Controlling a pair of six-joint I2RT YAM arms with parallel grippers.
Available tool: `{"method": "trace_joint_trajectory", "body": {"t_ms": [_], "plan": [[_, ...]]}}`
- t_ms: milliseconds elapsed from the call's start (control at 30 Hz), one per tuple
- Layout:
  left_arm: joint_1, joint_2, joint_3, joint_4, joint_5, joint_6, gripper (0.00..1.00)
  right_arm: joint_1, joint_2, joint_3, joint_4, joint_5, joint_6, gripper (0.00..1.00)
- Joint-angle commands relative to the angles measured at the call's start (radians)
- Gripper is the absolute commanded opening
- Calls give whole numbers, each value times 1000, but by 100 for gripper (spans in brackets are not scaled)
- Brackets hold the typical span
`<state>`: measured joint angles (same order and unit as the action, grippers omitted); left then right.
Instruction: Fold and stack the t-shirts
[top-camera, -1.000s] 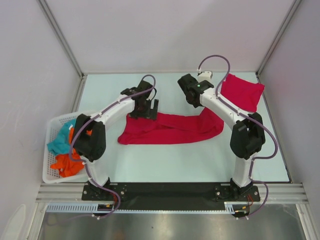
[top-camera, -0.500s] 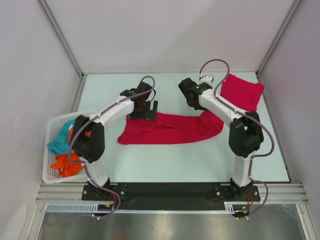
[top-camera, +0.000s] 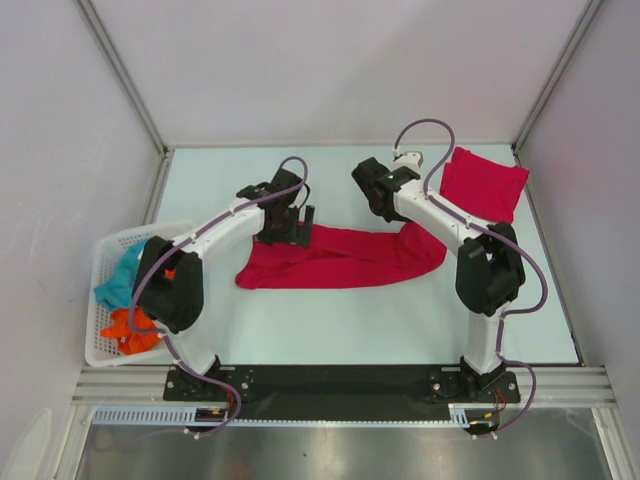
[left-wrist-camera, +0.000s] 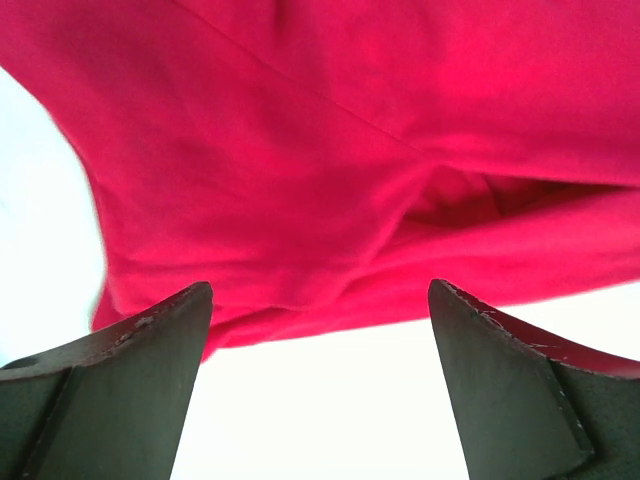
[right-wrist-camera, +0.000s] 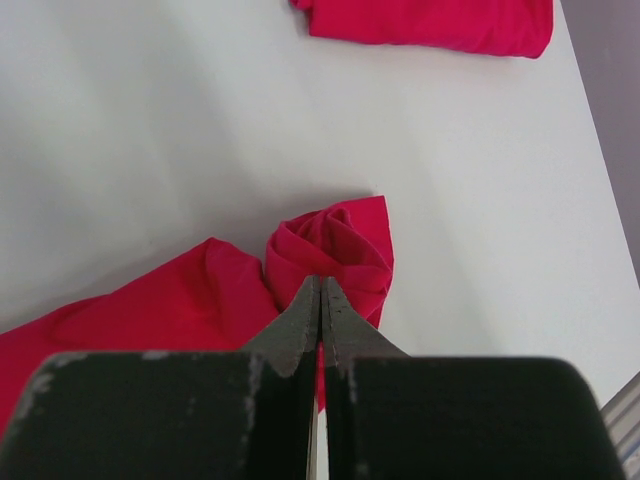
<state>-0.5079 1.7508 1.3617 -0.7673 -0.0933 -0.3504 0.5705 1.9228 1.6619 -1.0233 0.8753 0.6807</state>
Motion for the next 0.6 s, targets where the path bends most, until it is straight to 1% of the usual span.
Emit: {"method": "trace_joint_trajectory", "body": {"t_ms": [0,100,267,433,533,567], "plan": [[-111,-53,-18,59,1,-47,94,-15,24,56,22,30,8,0],[-173,-14,-4,63,1,-65,95,-20,36,73,26,24,-1,0],[-225,6,10,97,-2,-73,94,-17,36,85,32,16,-4,0],[-276,7,5,146,4,-67,94,-26,28,59,40,11,-1,0],[-323,30,10,181,1,-65,94,-35,28,39,55,-1,-3,0],[-337,59,26,183,-3,-64,94,-40,28,36,58,-7,-3,0]]}}
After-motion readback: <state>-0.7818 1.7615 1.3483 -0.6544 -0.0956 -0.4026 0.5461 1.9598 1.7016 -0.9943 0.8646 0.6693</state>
